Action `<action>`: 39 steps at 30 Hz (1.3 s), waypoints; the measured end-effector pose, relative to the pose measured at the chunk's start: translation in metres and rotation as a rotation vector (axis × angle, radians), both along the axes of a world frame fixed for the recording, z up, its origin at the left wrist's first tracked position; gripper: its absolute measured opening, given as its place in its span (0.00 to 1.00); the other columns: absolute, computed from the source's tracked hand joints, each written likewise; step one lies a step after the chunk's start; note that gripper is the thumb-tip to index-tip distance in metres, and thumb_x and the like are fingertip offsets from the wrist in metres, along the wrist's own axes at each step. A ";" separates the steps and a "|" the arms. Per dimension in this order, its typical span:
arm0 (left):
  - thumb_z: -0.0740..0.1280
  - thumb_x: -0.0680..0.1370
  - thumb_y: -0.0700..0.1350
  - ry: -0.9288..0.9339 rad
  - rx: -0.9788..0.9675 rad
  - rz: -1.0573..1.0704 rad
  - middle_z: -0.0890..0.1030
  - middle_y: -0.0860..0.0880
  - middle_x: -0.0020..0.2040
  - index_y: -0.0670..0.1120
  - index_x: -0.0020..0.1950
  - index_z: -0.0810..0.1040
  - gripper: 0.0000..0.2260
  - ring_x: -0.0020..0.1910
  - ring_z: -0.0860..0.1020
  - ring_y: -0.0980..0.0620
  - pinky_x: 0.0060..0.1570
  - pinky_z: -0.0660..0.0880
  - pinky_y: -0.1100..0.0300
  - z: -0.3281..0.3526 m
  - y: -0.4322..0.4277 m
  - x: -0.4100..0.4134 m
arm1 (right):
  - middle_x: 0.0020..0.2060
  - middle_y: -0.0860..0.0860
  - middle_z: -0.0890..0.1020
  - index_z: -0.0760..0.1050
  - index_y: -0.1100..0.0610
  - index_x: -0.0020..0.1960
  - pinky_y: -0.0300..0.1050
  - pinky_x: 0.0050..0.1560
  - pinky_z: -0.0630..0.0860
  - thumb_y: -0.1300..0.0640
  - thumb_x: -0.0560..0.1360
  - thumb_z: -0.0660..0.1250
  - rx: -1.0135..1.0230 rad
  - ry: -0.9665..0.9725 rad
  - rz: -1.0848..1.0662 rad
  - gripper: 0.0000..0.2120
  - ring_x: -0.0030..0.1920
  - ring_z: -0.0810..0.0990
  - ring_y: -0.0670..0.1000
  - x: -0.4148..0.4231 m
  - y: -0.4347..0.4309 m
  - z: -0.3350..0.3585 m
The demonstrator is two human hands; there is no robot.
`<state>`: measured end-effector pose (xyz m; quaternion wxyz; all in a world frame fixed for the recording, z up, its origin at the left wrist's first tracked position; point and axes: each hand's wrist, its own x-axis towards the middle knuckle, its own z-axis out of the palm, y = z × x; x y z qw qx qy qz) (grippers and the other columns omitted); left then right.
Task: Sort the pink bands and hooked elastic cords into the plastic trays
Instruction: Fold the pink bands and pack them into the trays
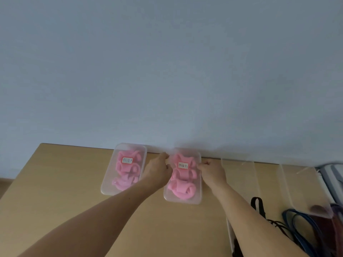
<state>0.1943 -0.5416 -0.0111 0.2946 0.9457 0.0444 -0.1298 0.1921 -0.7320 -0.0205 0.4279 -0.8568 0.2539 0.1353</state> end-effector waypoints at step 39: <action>0.41 0.83 0.56 -0.251 0.516 -0.525 0.38 0.37 0.79 0.36 0.78 0.41 0.31 0.77 0.34 0.41 0.74 0.32 0.47 -0.013 -0.031 -0.020 | 0.38 0.60 0.83 0.78 0.66 0.44 0.60 0.46 0.79 0.54 0.76 0.65 0.141 -0.008 0.029 0.14 0.38 0.80 0.60 -0.028 0.004 0.002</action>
